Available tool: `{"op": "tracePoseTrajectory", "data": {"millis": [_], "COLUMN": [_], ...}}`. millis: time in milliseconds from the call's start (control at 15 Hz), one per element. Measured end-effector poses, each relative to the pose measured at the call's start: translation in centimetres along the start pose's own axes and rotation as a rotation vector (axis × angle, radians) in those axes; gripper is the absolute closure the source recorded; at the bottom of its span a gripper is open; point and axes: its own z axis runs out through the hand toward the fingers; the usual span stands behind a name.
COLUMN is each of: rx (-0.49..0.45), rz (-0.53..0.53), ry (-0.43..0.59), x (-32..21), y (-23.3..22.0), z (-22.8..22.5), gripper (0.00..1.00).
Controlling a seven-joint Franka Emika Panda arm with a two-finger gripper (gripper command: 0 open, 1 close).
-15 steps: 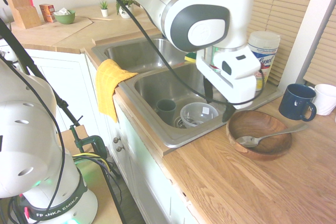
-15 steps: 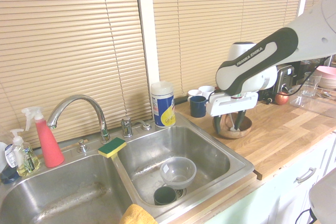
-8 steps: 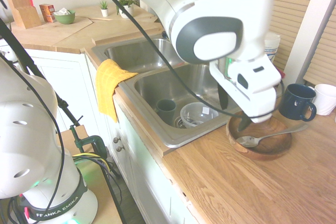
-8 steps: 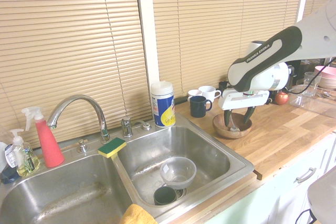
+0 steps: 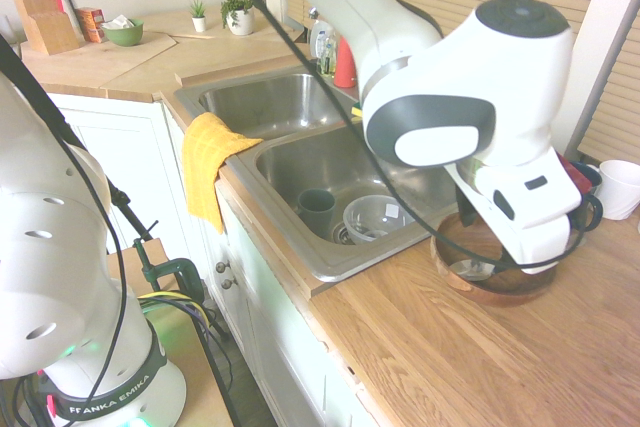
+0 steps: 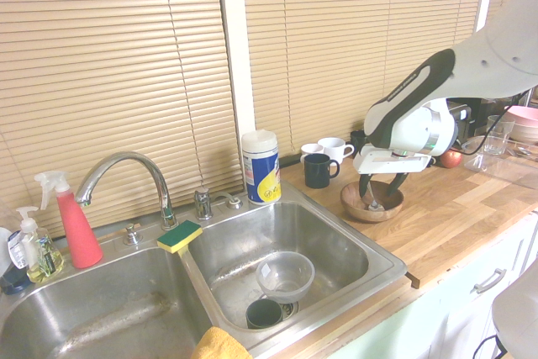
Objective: Put the spoon into the sink
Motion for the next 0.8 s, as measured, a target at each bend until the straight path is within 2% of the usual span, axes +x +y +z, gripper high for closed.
{"op": "tracePoseTrajectory", "data": {"millis": [267, 533, 800], "rx": [0.045, 0.136, 0.16], "rz": [0.022, 0.043, 0.071], "ry": [0.006, -0.013, -0.028], "x": [1.3, 1.5, 1.8], "y": [-0.5, -0.1, 0.5], "z": [1.3, 1.5, 2.2], "gripper": [0.0, 0.0, 0.0]}}
